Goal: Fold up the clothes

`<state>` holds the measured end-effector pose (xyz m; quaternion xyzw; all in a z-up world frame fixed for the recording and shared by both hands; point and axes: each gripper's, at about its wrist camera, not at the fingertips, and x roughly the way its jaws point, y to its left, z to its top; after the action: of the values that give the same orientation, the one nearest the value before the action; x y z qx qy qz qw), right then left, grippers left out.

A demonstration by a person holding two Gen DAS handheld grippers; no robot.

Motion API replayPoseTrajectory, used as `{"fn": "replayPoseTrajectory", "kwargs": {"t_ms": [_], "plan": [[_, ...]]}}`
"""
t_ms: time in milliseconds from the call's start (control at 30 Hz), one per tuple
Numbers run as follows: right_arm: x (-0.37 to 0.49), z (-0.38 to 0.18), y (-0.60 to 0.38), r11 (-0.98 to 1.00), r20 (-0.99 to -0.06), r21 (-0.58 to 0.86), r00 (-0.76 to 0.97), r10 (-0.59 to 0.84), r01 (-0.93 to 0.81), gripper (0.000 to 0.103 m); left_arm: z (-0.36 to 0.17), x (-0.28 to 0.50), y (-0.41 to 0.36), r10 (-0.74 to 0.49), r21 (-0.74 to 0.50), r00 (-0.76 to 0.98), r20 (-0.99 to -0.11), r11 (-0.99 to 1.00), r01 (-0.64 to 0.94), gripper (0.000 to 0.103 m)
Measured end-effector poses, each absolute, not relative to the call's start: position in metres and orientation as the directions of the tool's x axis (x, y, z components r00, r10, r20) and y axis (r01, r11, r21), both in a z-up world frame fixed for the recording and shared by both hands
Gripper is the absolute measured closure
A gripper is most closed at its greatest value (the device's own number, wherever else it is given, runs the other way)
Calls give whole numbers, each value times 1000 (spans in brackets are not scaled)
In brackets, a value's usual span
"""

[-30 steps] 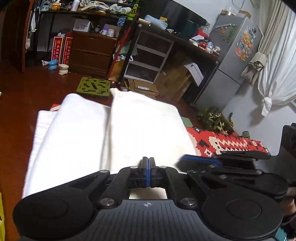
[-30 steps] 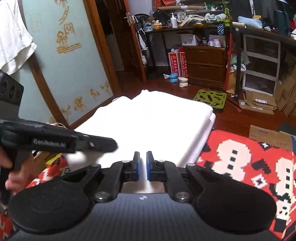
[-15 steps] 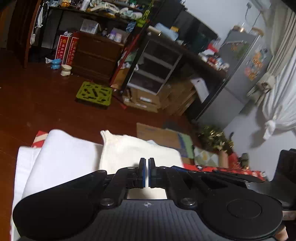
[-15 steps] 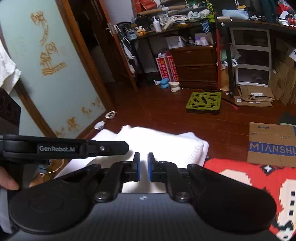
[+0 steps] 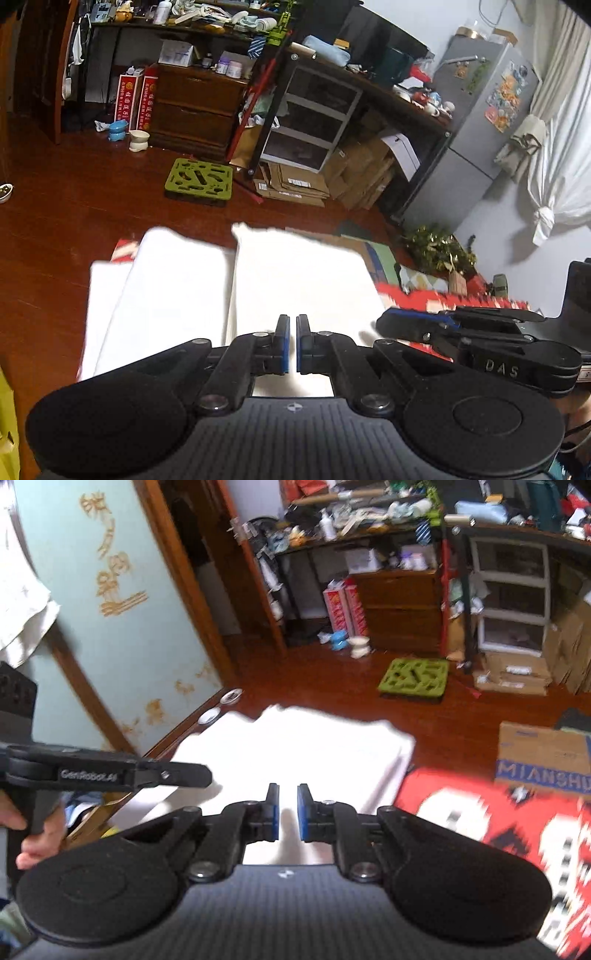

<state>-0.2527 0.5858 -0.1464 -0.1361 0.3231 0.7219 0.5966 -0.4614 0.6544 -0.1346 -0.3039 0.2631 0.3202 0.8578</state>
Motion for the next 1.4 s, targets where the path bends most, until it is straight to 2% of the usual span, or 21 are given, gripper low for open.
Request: {"fn": "replayPoseTrajectory", "kwargs": {"t_ms": [300,533,667,733,767,800,867,933,1000,1033,1067,1100,1167,1300,1400], "plan": [[-302,-158,525,-90,-598,294,-256,759,-952,91,-152,-495,613,388,-339,633,-670,599,-726,101],[-306,-131,462,-24,-609,288,-202,767,-957,90,-132,-519,571,406,-324,621,-670,593,-737,100],[-303,-115,416,40,-633,264,-141,761,-964,79,-123,-524,533,425,-291,597,-681,591,-753,98],[-303,-111,396,74,-646,243,-105,756,-967,74,-120,-526,512,439,-274,584,-683,586,-762,86],[-303,-110,386,91,-652,231,-85,753,-969,67,-119,-526,501,451,-260,571,-686,582,-770,70],[-302,-110,377,106,-657,232,-75,750,-967,60,-119,-525,490,463,-243,558,-689,577,-780,61],[-300,-109,358,131,-664,245,-68,745,-961,51,-119,-524,471,480,-210,526,-702,567,-797,60],[-299,-110,343,138,-668,242,-62,741,-960,42,-121,-524,453,486,-187,496,-720,552,-812,53],[-301,-110,330,139,-672,221,-47,739,-965,25,-126,-525,436,501,-188,481,-720,526,-829,35],[-302,-110,323,138,-673,208,-39,738,-968,20,-129,-525,427,508,-191,475,-718,512,-837,32],[-303,-110,317,139,-673,202,-34,739,-970,11,-131,-526,419,516,-194,468,-717,498,-845,25],[-304,-110,310,140,-671,198,-30,741,-970,7,-134,-527,410,523,-197,462,-716,483,-853,18],[-304,-110,298,132,-669,212,-45,742,-968,0,-139,-525,393,538,-191,451,-713,470,-862,16],[-306,-110,280,130,-691,220,-61,721,-967,1,-140,-517,372,554,-162,391,-735,416,-895,15],[-308,-102,266,146,-697,187,-26,717,-971,0,-130,-510,358,586,-85,308,-749,376,-923,15]]}}
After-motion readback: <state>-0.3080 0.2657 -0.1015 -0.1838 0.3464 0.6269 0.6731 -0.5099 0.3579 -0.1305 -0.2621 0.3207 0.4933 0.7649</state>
